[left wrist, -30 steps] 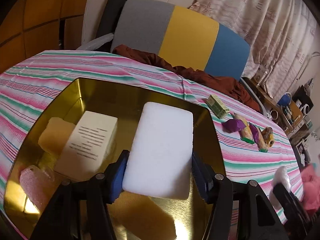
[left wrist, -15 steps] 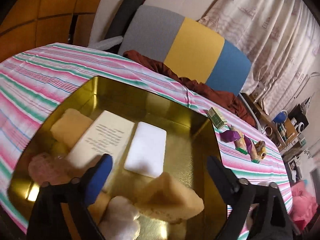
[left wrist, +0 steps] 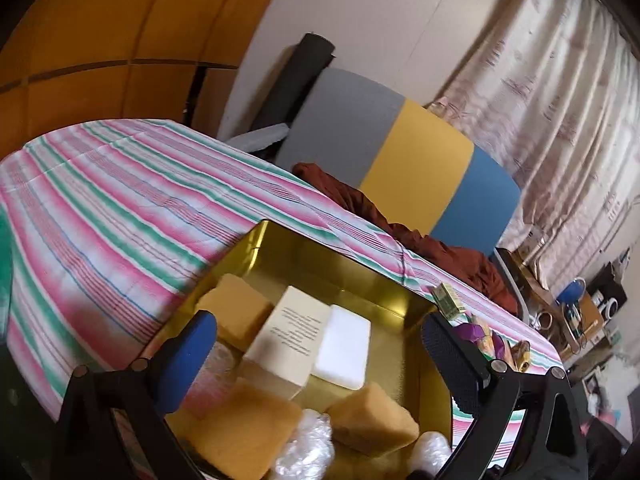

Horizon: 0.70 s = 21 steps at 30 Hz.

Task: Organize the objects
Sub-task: 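Carry the white sponge and wrapped bundle into the gold tray and open both tools, then move the right tool to the cracker packet and grasp it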

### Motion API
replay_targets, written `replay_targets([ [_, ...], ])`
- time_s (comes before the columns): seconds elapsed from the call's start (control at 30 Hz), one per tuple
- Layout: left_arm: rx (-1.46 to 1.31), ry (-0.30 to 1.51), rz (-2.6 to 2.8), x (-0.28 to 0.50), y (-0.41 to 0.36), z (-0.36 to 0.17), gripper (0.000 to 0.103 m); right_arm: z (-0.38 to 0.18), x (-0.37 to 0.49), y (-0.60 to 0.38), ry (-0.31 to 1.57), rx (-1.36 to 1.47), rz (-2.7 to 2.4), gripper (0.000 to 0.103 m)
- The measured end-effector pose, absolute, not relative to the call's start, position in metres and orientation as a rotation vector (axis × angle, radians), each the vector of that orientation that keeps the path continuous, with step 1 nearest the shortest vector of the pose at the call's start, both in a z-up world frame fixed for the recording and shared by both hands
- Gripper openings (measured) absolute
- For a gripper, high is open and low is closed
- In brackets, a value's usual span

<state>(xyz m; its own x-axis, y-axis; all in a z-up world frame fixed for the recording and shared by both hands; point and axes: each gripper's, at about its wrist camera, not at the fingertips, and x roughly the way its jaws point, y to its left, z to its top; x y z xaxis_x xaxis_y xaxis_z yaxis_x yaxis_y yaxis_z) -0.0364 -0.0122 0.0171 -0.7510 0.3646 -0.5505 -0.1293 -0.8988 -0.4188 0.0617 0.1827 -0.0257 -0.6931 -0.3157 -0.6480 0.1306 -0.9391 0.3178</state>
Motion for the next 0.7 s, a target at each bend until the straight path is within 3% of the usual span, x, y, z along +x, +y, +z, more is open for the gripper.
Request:
replay_targets([
  [0.17,-0.965,-0.517,2.679,-0.031,-0.021,0.01,0.103,-0.034,0.058,0.171,-0.311,1.148,-2.657,0.05],
  [0.5,-0.991,-0.529,2.677,-0.027,-0.021,0.007,0.103,-0.022,0.069,0.192,-0.393,1.068,-2.726,0.05],
  [0.7,-0.995,-0.437,2.633,-0.019,0.007,0.007,0.103,-0.014,0.074,0.224,-0.489,1.036,-2.827,0.05],
])
